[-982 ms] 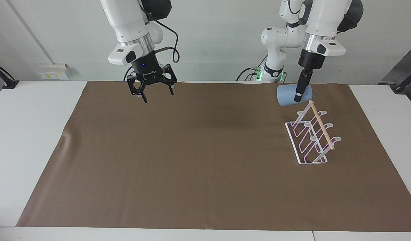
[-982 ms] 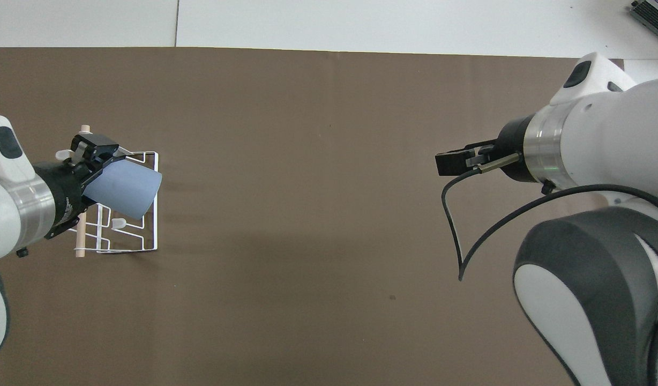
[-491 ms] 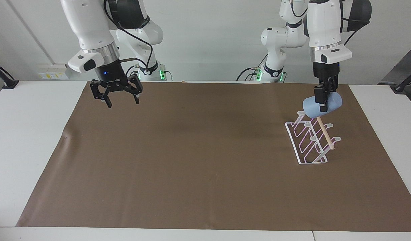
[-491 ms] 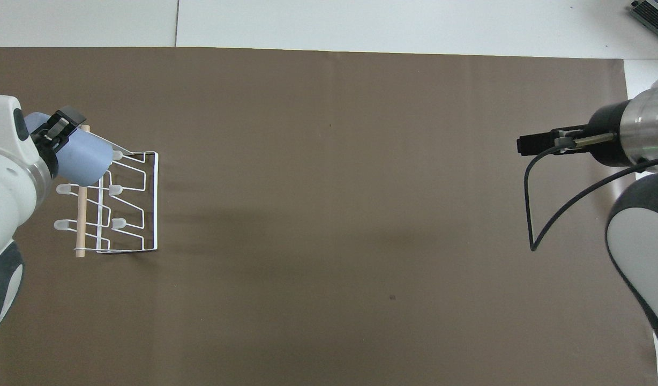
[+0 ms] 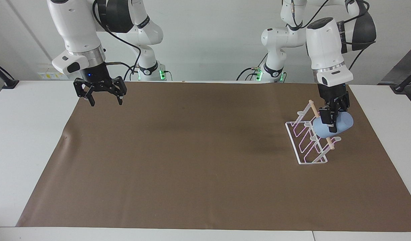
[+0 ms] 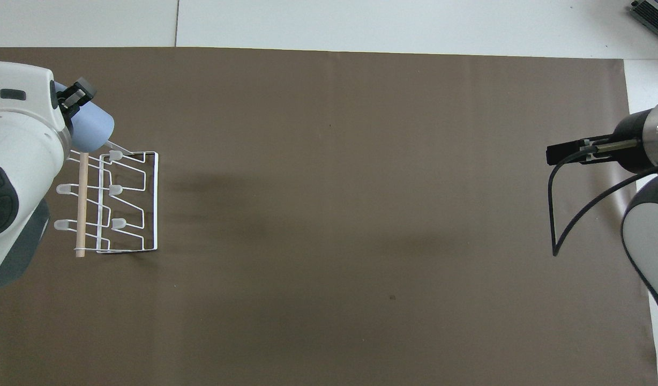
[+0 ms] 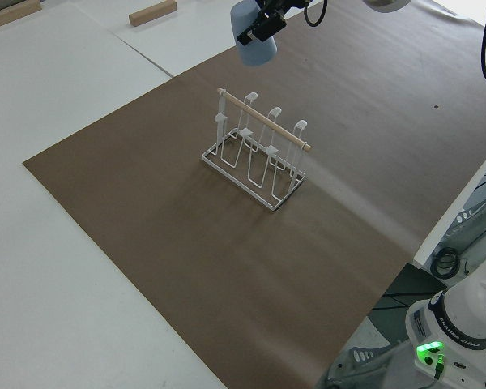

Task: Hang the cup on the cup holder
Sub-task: 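Move the cup with the left gripper over the wire rack hooks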

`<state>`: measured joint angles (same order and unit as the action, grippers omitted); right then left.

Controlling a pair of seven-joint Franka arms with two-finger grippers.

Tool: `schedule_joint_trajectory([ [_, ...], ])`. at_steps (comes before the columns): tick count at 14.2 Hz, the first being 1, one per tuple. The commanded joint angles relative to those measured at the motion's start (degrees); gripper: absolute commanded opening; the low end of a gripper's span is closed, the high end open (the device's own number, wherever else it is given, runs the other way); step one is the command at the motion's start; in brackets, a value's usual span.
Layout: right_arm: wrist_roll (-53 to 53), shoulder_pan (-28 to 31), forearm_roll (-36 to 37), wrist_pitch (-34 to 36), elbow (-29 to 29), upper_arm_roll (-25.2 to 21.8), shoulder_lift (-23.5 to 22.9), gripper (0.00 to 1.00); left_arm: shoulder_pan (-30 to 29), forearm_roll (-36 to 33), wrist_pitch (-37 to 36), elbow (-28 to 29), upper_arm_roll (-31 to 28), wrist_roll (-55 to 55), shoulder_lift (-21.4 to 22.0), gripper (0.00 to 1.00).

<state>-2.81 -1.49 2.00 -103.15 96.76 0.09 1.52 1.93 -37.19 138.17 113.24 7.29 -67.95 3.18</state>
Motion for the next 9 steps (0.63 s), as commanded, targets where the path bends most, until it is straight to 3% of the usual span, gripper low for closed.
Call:
schedule_joint_trajectory([
  [1, -0.4, 0.2, 0.4, 2.7, 0.0, -0.8, 1.1, 1.0, -1.3, -5.0, 2.4, 0.1, 0.4, -4.1, -2.2, 0.0],
  [9, 1.5, 0.4, 0.0, 10.4, -3.7, -1.1, 0.6, 1.0, -1.3, -11.8, 5.7, 6.7, 0.4, -9.1, -1.5, 0.0],
])
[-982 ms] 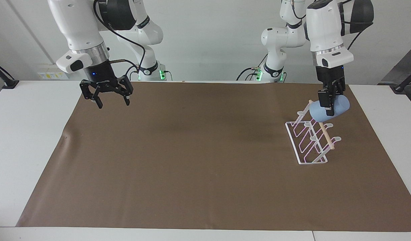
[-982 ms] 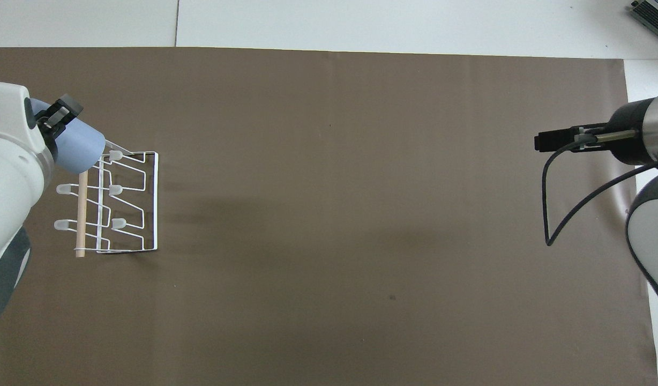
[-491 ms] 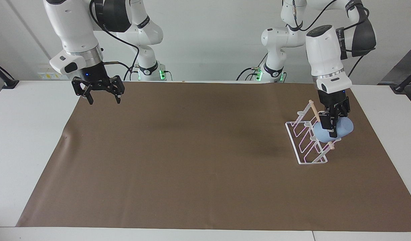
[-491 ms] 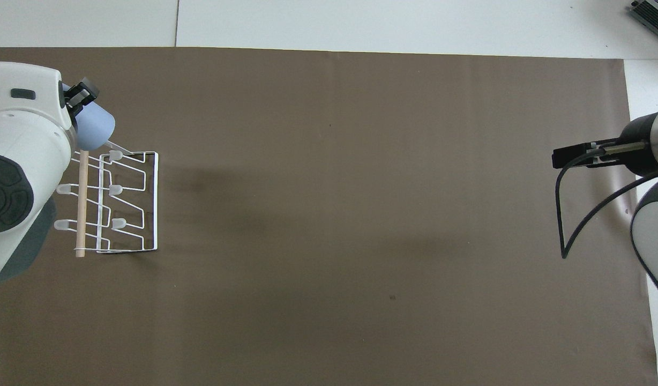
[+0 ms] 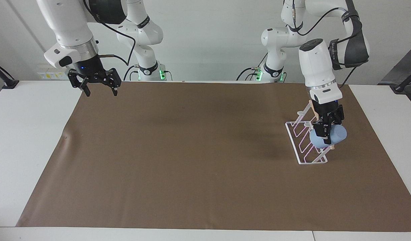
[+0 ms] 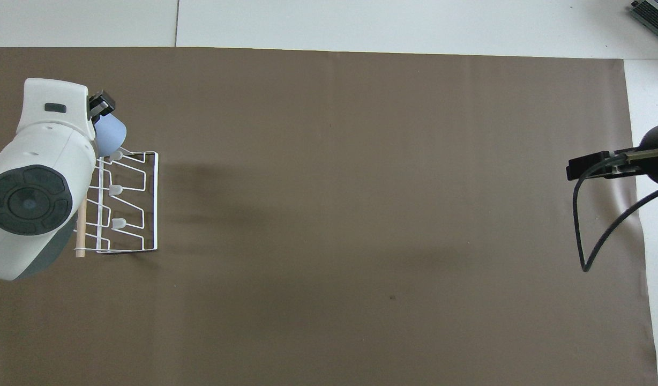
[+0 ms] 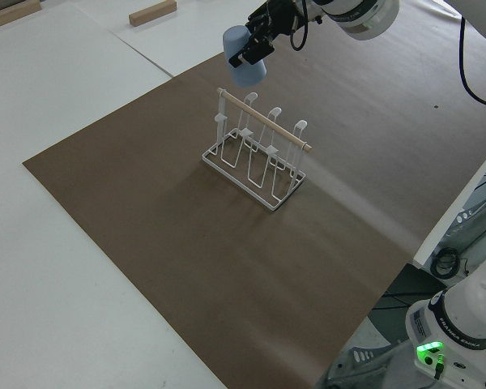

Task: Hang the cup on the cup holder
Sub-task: 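Move the cup with the left gripper over the wire rack hooks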

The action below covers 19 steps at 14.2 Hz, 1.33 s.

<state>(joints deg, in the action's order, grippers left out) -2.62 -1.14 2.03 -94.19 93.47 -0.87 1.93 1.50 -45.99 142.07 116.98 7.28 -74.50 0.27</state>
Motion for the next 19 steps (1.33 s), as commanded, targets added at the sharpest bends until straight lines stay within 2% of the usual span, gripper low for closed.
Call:
schedule_joint_trajectory([
  [1, 3.6, -0.2, 0.1, 1.4, -0.3, 0.0, 0.2, 1.0, -0.9, -4.0, 2.5, 4.0, 0.4, -3.5, 1.7, 0.0],
  [3, 6.6, -0.7, 0.1, 1.3, 0.0, 0.0, 0.2, 1.0, -0.9, -4.5, 3.0, 5.2, 0.4, -4.2, 2.1, 0.0],
  [14, 6.7, -0.3, 0.1, 0.9, 0.7, 0.0, 0.2, 1.0, -0.9, -6.3, 4.8, 9.7, 0.4, -5.8, 3.2, 0.0],
  [15, 6.8, -0.1, 0.1, 0.8, 0.7, -0.1, 0.2, 1.0, -0.8, -6.3, 4.7, 9.6, 0.4, -5.9, 3.2, 0.18],
  [17, 6.4, 0.0, 0.1, 1.4, 0.7, 0.0, 0.3, 1.0, -0.8, -6.3, 4.7, 9.6, 0.4, -6.3, 3.2, 0.91],
  [18, 6.4, -0.1, 0.2, 1.5, 0.7, 0.0, 0.3, 1.0, -0.8, -6.3, 4.7, 9.6, 0.4, -6.3, 3.2, 1.0],
  [19, 6.4, -0.2, 0.1, 1.5, 0.7, 0.0, 0.3, 1.0, -0.8, -6.3, 4.6, 9.4, 0.4, -6.3, 3.2, 1.0],
])
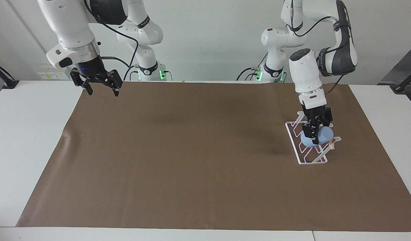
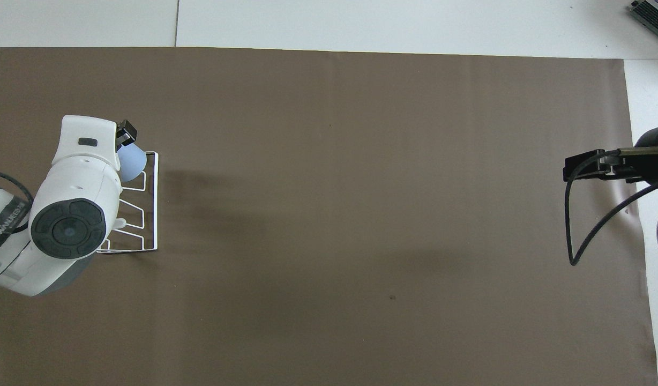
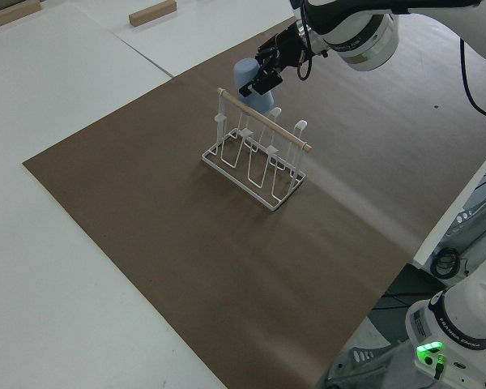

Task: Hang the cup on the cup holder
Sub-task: 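Lower the cup onto the rack hook and open the left gripper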

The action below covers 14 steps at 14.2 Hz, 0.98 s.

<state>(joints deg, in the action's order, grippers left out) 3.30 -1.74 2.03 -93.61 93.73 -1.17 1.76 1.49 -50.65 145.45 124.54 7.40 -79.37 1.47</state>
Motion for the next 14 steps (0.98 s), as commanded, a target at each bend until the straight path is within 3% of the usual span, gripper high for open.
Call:
schedule_joint_trajectory([
  [1, 0.5, 0.4, 0.2, 0.9, 0.4, 0.3, 0.4, 1.0, -0.8, -1.7, 1.2, 1.6, 0.3, -1.4, 1.9, 1.0],
  [7, 0.4, 0.5, 0.2, 0.9, 0.4, 0.3, 0.4, 1.0, -0.7, -0.7, 1.7, -2.4, 0.2, -0.6, 1.0, 1.0],
  [11, 0.4, 0.5, 0.1, 0.9, 0.4, 0.3, 0.4, 1.0, -0.8, 7.1, 2.9, -4.1, 0.0, 2.7, 0.9, 1.0],
  [14, 0.4, 0.5, 0.1, 0.9, 0.4, 0.3, 0.4, 1.0, -0.7, 17.0, 1.5, -5.2, -0.1, 11.7, 1.1, 1.0],
])
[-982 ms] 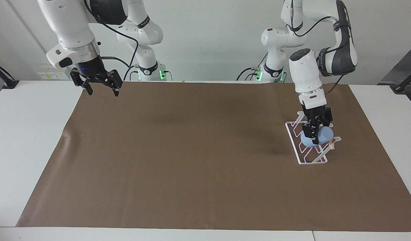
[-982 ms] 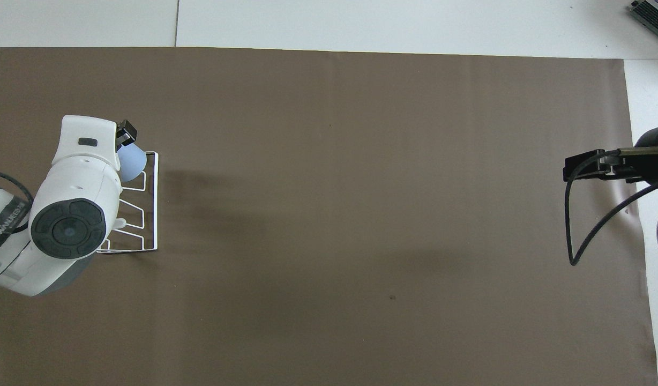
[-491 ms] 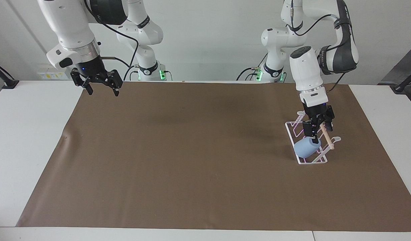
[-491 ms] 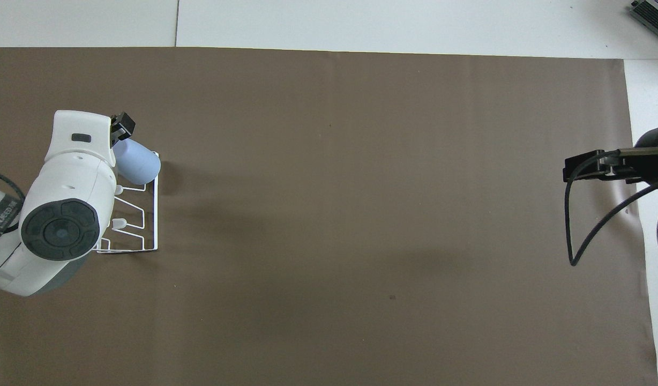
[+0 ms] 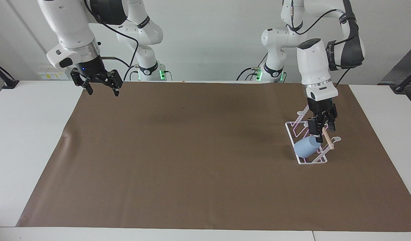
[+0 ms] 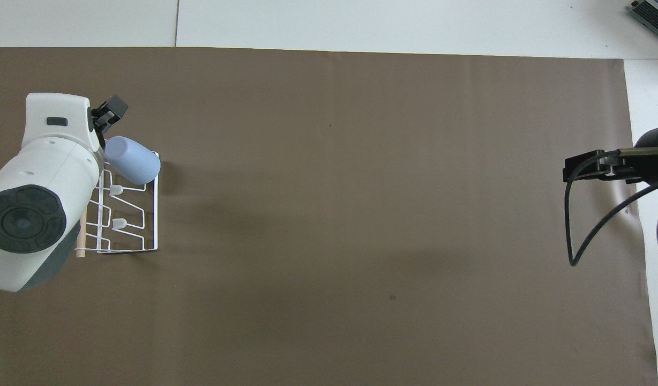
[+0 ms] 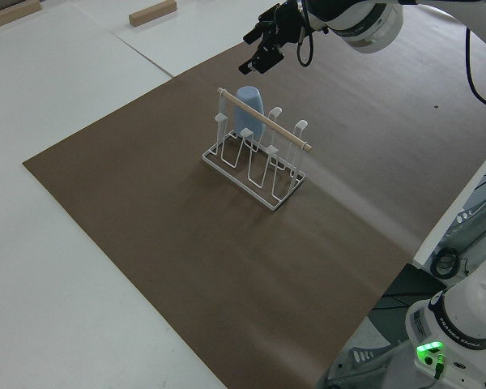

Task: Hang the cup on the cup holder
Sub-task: 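Lower the cup onto the rack hook and open the left gripper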

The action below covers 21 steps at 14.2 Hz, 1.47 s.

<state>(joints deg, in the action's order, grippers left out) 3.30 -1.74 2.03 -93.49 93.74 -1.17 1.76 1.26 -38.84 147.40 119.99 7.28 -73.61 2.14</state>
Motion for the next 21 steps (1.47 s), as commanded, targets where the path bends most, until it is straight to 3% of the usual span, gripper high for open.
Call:
schedule_joint_trajectory([
  [1, 0.4, 0.5, 0.1, 0.8, 0.4, 0.3, 0.4, 1.0, -0.5, 7.7, -2.0, -1.3, 0.0, 9.8, 0.5, 1.0],
  [6, 0.4, 0.5, 0.1, 0.8, 0.4, 0.3, 0.4, 1.0, -2.2, 24.7, -16.1, -6.1, -0.1, 36.6, 1.8, 1.0],
  [10, 0.4, 0.5, 0.1, 0.8, 0.4, 0.3, 0.4, 1.0, -3.4, 31.1, -26.3, -6.9, -0.2, 51.7, 4.8, 1.0],
  [15, 0.4, 0.5, 0.1, 0.8, 0.4, 0.3, 0.4, 1.0, -3.9, 35.7, -47.0, -18.2, -0.4, 69.3, 4.2, 1.0],
  [18, 0.4, 0.5, 0.1, 0.8, 0.4, 0.3, 0.4, 1.0, -3.3, 35.8, -51.6, -20.2, -0.2, 71.4, 4.1, 1.0],
  [21, 0.4, 0.5, 0.1, 0.8, 0.4, 0.3, 0.4, 1.0, -3.9, 36.4, -51.5, -18.9, -0.3, 76.4, 4.7, 1.0],
])
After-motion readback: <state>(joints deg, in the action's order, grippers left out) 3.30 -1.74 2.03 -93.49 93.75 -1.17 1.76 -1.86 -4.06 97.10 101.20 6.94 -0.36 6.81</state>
